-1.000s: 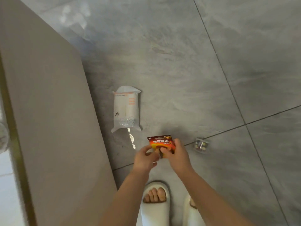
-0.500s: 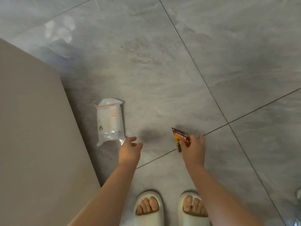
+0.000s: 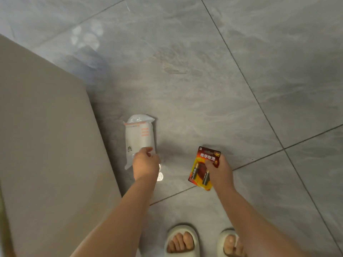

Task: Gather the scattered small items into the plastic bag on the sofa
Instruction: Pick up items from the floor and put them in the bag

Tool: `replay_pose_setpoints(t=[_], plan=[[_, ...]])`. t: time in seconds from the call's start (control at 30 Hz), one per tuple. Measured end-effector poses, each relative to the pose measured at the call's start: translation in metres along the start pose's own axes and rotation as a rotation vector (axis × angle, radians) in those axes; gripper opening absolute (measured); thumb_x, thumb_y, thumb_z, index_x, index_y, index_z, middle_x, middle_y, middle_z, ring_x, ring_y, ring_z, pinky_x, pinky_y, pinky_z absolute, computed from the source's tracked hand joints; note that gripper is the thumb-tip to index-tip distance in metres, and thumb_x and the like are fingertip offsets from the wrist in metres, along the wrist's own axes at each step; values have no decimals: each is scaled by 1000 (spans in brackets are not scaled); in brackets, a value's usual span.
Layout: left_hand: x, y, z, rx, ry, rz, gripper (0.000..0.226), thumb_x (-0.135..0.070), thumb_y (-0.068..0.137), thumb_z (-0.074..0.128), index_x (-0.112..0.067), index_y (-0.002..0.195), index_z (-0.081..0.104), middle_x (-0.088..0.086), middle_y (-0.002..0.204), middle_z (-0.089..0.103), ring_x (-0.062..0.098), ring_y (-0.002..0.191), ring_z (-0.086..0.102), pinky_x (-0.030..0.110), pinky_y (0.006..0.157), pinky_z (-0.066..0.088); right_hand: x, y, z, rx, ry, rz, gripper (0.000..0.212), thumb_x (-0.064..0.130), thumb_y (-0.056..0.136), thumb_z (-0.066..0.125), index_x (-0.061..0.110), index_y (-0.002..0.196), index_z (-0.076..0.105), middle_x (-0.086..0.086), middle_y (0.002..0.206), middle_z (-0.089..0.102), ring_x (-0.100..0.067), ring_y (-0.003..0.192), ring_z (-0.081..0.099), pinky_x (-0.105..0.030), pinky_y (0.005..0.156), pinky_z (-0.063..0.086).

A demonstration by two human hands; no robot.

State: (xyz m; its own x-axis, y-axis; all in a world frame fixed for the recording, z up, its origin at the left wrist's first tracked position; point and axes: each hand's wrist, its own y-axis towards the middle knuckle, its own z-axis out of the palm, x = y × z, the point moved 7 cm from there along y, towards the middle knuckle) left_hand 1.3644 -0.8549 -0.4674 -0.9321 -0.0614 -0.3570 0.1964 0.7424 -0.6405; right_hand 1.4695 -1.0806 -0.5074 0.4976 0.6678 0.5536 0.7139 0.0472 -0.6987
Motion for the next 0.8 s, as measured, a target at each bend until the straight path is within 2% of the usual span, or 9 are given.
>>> replay_pose_setpoints(t=[0.13,0.23,0.33,0.43,0.5,0.57,0.67,0.73,0.8], plan=[[-5,21,-22,-106,72,31,43,-16,89,56,-16,131,52,12,132,46,29,122,45,40,104,40,34,-3,31,97,30,-70,14,20,92,55,17,106,53,0,100,60,-16,91,57,-28,78,44],[0,36,-30,-167,163,-4,57,-25,86,62,-17,138,43,12,140,39,31,129,32,40,107,33,51,0,51,160,32,-96,14,24,94,54,20,107,50,3,101,58,-15,94,57,-26,77,45],[14,55,-26,-128,172,-76,81,-32,80,70,-12,145,27,15,145,38,34,134,32,43,112,29,58,7,67,198,39,-94,23,26,94,53,19,116,50,4,106,57,-14,96,57,-27,80,46],[28,72,-15,-17,-25,-155,103,-36,74,78,-16,150,12,12,145,41,34,133,40,48,109,35,58,16,76,197,20,-91,24,27,94,53,21,117,49,5,106,56,-13,97,56,-27,80,47],[33,76,-11,35,-71,-189,103,-41,68,81,-16,146,18,8,136,49,32,123,49,47,102,42,57,20,78,193,16,-74,28,28,94,53,21,121,49,5,109,57,-16,102,58,-30,84,49],[33,78,-11,50,-49,-200,84,-46,64,82,-17,128,37,4,119,57,29,106,57,45,95,48,56,20,75,185,10,-60,34,30,94,53,21,127,47,3,114,58,-18,105,59,-33,87,49],[23,66,-13,72,-89,-163,61,-44,63,83,-20,106,48,2,103,63,22,86,60,38,84,53,56,13,59,144,12,-28,35,30,94,55,20,127,48,2,114,58,-19,106,59,-35,88,51],[14,44,-16,101,-128,-151,61,-44,62,83,-17,106,51,3,102,64,21,87,61,33,78,51,62,2,39,100,51,-17,27,27,92,56,20,118,52,3,105,59,-19,101,61,-28,78,53],[2,16,-22,132,-171,-149,67,-46,62,83,-14,114,53,2,103,64,21,91,62,33,78,52,72,-15,13,60,91,-7,18,23,91,57,19,108,53,2,97,60,-20,95,62,-20,64,45]])
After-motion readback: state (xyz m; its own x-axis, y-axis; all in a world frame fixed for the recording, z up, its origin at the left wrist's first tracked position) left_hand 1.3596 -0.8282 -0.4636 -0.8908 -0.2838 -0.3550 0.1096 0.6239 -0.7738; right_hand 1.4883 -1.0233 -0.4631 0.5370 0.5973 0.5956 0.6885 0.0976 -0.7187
